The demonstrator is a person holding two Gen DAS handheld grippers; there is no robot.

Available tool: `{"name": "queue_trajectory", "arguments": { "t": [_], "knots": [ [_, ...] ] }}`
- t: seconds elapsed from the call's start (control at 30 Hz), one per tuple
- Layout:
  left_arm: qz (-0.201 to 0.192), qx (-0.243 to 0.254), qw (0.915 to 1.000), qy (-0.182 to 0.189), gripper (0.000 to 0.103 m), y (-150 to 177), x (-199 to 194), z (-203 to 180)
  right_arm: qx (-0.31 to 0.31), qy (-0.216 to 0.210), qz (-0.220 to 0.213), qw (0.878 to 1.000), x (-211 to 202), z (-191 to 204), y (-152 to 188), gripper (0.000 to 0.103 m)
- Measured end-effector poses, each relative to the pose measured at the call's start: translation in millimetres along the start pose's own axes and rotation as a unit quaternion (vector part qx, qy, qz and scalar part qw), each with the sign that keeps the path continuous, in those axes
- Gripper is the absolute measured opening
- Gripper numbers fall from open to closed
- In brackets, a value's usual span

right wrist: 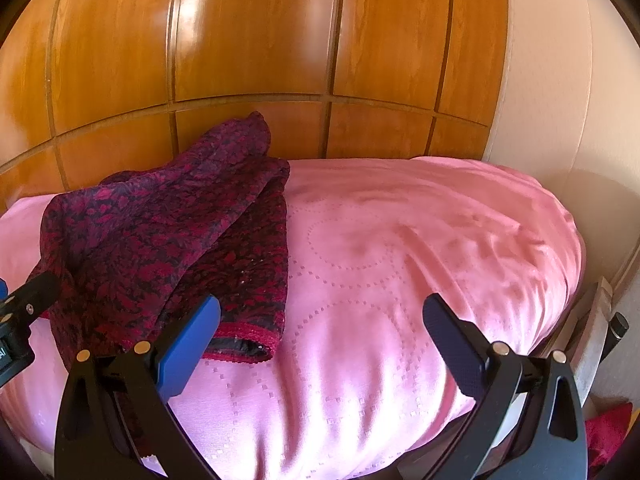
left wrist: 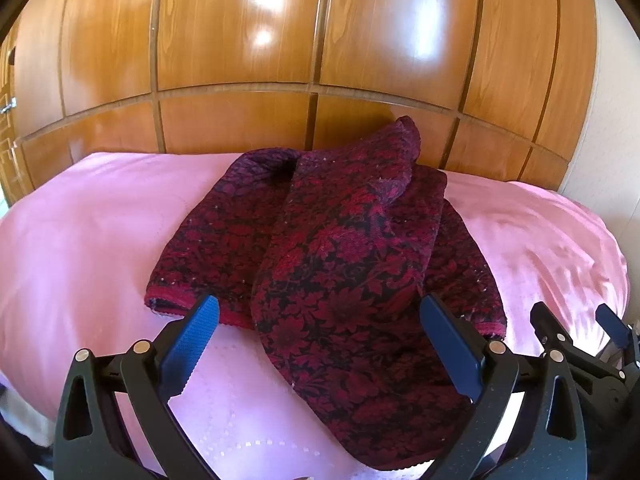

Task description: Fold small clothes

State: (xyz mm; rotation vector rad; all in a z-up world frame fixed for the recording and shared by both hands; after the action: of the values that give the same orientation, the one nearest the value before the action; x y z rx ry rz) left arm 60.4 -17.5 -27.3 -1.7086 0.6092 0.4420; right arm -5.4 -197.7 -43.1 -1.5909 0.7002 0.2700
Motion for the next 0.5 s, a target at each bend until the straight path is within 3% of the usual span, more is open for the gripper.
{"name": "queue_trajectory", "arguments": {
  "t": [0.5],
  "knots": [
    [0.01,0.01,0.9997,-0.018,0.1,0.9,8.3,-0.6,0.006,-0.005,0.009,1.0,9.6,-7.1,1.8,0.101]
  ]
}}
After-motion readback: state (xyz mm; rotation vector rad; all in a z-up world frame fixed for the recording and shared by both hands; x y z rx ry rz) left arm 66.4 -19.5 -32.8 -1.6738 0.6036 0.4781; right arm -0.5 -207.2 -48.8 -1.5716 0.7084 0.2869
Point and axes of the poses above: each gripper's, at about its wrist camera, not at the fingertips, and x roughly the way its jaws point, z to its left, y to its underside, the point moved 5 cm from there along x, roughly the way its jaws point, and after that the axes turned 12 degrees about y, right-handed, at the moved point
